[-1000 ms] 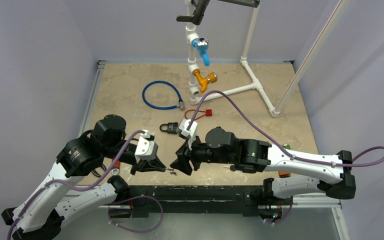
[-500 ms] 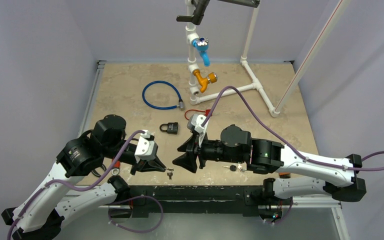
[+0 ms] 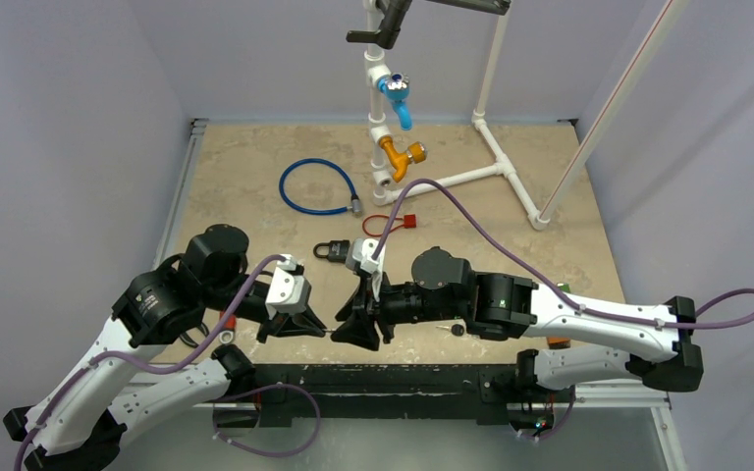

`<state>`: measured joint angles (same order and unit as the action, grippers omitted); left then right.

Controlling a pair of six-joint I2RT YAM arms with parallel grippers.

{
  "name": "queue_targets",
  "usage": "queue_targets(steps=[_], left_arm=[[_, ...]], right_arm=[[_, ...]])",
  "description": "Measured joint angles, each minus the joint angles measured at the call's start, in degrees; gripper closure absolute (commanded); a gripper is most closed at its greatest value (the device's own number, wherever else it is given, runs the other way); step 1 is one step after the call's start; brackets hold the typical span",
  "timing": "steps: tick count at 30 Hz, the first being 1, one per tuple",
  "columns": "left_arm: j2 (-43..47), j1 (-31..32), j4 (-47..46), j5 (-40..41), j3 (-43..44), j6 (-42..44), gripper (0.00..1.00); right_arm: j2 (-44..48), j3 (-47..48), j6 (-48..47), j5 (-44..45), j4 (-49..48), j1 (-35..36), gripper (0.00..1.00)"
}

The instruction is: Unlock with the key

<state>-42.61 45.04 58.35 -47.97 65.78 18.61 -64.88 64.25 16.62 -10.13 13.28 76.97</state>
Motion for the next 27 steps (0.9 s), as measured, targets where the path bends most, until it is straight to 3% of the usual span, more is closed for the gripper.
queue_targets(steps=[2,4,11,12,14,16,18,23,27], left_arm=[[0.0,0.0,0.0,0.0,0.0,0.0,1.00],[0.0,0.0,0.0,0.1,0.0,0.0,1.00],[-0.1,0.0,0.0,0.7,0.0,-0.3,1.00],[-0.1,0.0,0.0,0.7,0.0,-0.4,0.96],[-0.1,0.0,0.1,0.9,0.0,-0.6,0.71],[-0.1,0.0,-0.2,1.1,0.0,-0.6,0.53],[-0.1,0.0,-0.1,1.3,0.4,-0.6,0.40],[1.1,-0.3,1.3,2.5,1.2,0.8,0.25],[2.2,-0.4,3.5,5.0,1.2,2.2,0.24]], right_arm=[[0.0,0.0,0.0,-0.2,0.0,0.0,0.78],[0.0,0.0,0.0,-0.3,-0.1,0.0,1.00],[0.0,0.0,0.2,-1.0,-0.3,0.2,1.00],[-0.1,0.0,0.2,-1.0,-0.2,0.2,1.00],[-0.2,0.0,0.3,-0.9,-0.3,0.2,1.00],[-0.3,0.0,0.3,-0.1,0.0,0.2,1.00],[-0.2,-0.3,0.5,0.7,-0.1,0.2,1.00],[2.9,-4.0,2.0,1.7,-0.8,0.2,1.00],[5.7,-5.3,3.3,1.6,-1.2,0.2,1.00]])
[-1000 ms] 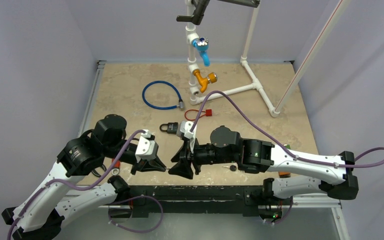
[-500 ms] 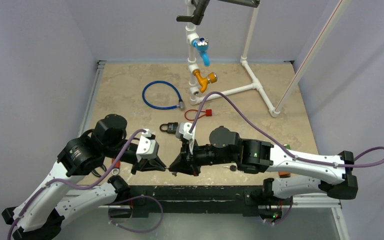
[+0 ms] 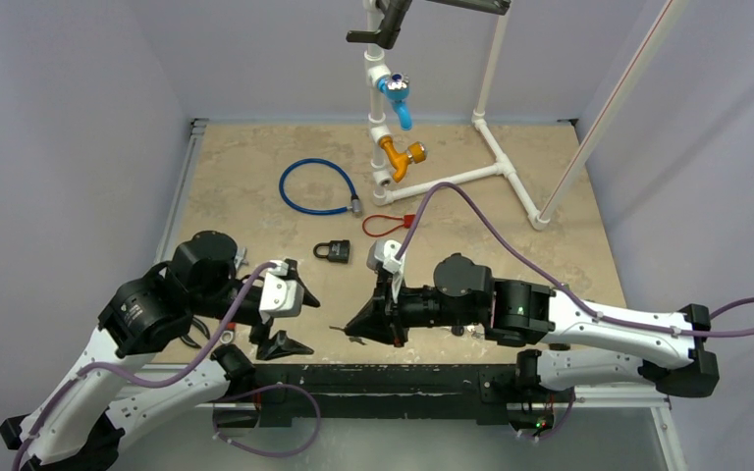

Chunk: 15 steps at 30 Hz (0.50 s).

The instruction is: Unlock with the key

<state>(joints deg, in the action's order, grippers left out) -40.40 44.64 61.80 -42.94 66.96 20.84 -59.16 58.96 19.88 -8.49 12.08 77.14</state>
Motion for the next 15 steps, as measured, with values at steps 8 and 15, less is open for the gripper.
queue_targets(steps=[8,15], left_arm=[[2.4,0.0,-4.0,4.5,-2.8,-0.8,0.39],[-1.6,0.0,-4.4,-0.7,-1.6,-2.4,0.68]], right_arm=[[-1.3,0.0,0.3,0.0,-0.9,0.0,1.00],[-2.0,0.0,0.3,0.0,-0.8,0.0,1.00]])
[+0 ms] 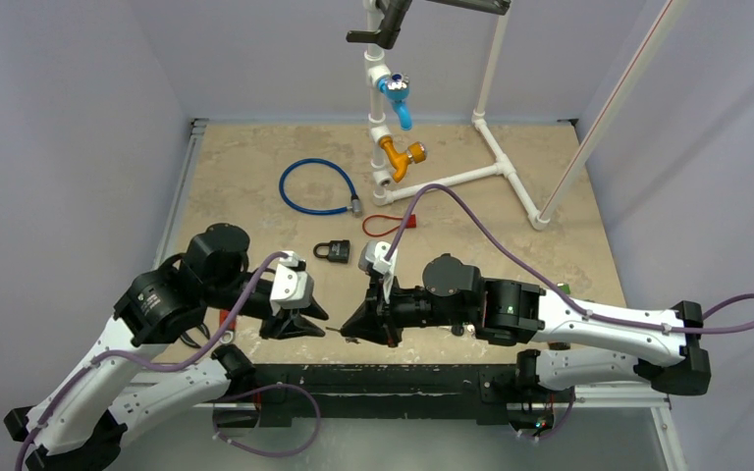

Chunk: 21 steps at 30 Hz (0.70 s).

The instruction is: Unlock with the key

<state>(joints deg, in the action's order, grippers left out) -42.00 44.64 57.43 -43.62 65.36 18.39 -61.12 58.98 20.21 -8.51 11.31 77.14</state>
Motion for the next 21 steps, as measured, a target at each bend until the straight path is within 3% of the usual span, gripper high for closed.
queue_targets(steps=[9,12,18,21], left_arm=[[-0.5,0.0,0.5,-4.2,0.0,-0.9,0.58],[-0.9,0.0,0.5,-4.7,0.0,-0.9,0.58],[-1.1,0.0,-0.2,-3.7,0.0,-1.4,0.91],[-1.1,0.0,-1.1,-2.7,0.0,-1.5,1.00]], right_arm=[[-0.5,0.9,-0.4,0.0,0.1,0.0,1.00],[-1.1,1.7,-0.5,0.0,0.0,0.0,1.00],[-1.5,2.2,-0.8,0.0,0.0,0.0,1.00],[-1.5,2.2,-0.8,-0.1,0.1,0.0,1.00]])
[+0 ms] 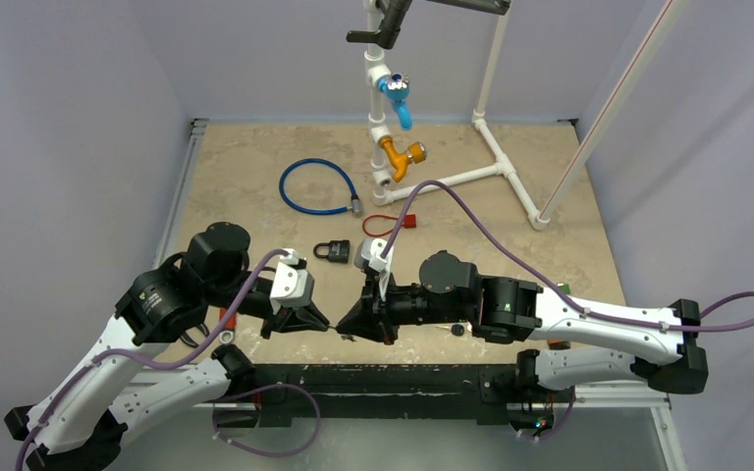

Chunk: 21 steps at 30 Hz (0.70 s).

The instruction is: Unlock with the key

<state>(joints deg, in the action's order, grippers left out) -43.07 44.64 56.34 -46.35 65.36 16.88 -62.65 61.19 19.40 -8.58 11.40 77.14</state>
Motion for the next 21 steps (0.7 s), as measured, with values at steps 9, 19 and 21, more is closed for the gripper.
queue_targets(steps=[9,19,21], left_arm=[[-0.1,0.0,0.2,0.0,0.0,0.4,1.00],[0.4,0.1,3.4,3.1,1.4,13.3,1.00],[1.7,0.3,3.4,5.1,1.5,19.0,1.00]], right_arm=[[-0.1,0.0,-0.2,0.0,0.1,0.0,0.85],[1.6,1.1,1.1,3.5,0.4,0.0,0.43],[3.2,1.1,1.3,4.8,0.3,0.0,0.43]])
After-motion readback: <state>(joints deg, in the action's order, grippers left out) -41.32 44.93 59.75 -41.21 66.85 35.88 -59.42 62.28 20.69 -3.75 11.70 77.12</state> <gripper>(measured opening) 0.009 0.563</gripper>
